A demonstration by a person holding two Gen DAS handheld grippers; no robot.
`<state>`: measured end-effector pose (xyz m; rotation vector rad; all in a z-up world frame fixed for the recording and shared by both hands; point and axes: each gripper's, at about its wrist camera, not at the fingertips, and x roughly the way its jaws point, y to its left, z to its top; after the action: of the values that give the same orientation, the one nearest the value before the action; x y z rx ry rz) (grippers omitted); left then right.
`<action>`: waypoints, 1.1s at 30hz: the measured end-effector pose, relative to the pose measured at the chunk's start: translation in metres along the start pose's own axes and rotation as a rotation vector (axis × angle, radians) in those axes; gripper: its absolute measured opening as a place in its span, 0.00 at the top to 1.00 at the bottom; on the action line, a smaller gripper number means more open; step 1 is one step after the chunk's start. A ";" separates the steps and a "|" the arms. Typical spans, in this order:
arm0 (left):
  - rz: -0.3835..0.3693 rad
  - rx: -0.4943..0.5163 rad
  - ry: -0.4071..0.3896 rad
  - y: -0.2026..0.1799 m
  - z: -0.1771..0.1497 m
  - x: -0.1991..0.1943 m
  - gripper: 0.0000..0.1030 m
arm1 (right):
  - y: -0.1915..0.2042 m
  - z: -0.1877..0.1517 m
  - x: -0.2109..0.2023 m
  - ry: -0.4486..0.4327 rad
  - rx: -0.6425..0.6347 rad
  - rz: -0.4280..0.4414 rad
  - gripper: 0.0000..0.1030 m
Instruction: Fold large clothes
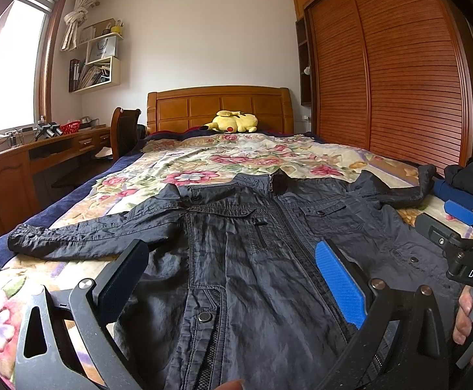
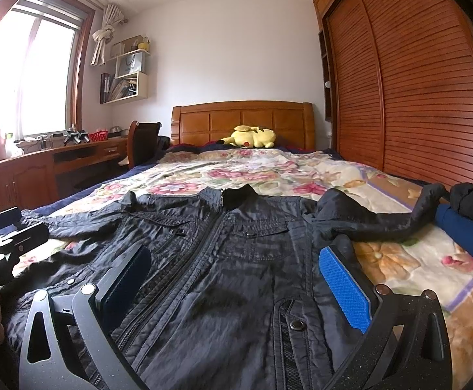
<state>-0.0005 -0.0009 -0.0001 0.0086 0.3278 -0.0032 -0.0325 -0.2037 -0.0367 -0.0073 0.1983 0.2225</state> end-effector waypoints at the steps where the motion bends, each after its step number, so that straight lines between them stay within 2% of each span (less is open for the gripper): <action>1: 0.001 0.000 0.000 0.000 0.000 0.000 0.00 | 0.000 0.000 0.000 0.000 0.000 0.001 0.00; 33: 0.002 0.002 -0.002 0.001 0.001 -0.001 0.00 | 0.000 -0.001 0.000 0.000 0.001 0.001 0.00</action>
<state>-0.0010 0.0001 0.0015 0.0106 0.3255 -0.0019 -0.0324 -0.2037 -0.0373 -0.0063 0.1982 0.2232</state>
